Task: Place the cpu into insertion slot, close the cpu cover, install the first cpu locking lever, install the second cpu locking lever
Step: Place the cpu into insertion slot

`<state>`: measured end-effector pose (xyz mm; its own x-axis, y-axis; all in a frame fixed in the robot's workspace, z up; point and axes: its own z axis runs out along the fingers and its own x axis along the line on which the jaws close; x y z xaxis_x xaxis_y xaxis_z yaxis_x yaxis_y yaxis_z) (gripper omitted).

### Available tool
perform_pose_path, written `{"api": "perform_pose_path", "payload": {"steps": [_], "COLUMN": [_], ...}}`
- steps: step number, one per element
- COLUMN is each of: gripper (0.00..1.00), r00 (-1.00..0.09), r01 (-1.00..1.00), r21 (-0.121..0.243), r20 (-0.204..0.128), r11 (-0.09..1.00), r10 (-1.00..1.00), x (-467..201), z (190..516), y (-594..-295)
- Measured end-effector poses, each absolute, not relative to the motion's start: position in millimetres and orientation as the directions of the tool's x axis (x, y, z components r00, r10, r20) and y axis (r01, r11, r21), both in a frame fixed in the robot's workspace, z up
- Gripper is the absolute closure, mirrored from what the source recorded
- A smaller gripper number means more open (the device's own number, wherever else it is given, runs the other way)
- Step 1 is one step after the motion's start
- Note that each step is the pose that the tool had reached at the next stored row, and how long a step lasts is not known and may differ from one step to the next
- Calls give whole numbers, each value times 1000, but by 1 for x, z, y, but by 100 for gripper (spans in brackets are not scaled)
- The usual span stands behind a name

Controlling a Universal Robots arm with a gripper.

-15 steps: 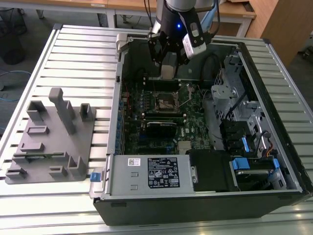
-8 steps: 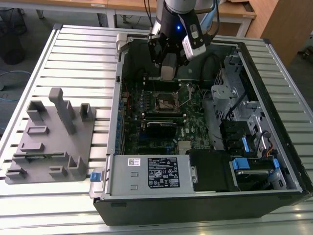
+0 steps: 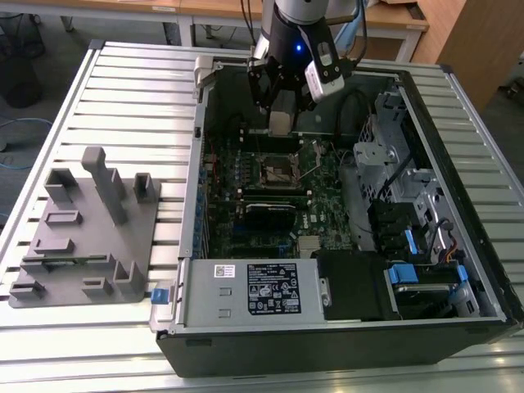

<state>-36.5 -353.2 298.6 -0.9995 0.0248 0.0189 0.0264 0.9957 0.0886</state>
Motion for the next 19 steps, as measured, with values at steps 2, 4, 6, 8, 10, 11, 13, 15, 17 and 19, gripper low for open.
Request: {"api": "perform_pose_path", "payload": {"steps": [2,4,6,8,10,11,13,15,17,19], "gripper": [46,46,46,46,46,46,46,46,46,46], "r00": [-1000,-1000,-1000,-1000,-1000,-1000,-1000,-1000,-1000,-1000], "r01": [26,26,26,26,26,26,26,26,26,26], "r21": [88,89,89,89,89,89,89,89,89,89], "r20": [19,19,19,19,19,19,19,19,18,18], "r11": [996,996,996,996,996,996,996,996,996,996], "r10": [25,25,25,25,25,25,25,25,25,25], "x": [-36,-36,-36,-36,-36,-36,-36,-36,-36,-36], "z": [298,298,298,298,297,297,297,297,297,296], "y": [-353,-353,-353,-353,-353,-353,-353,-353,-353,-353]}}
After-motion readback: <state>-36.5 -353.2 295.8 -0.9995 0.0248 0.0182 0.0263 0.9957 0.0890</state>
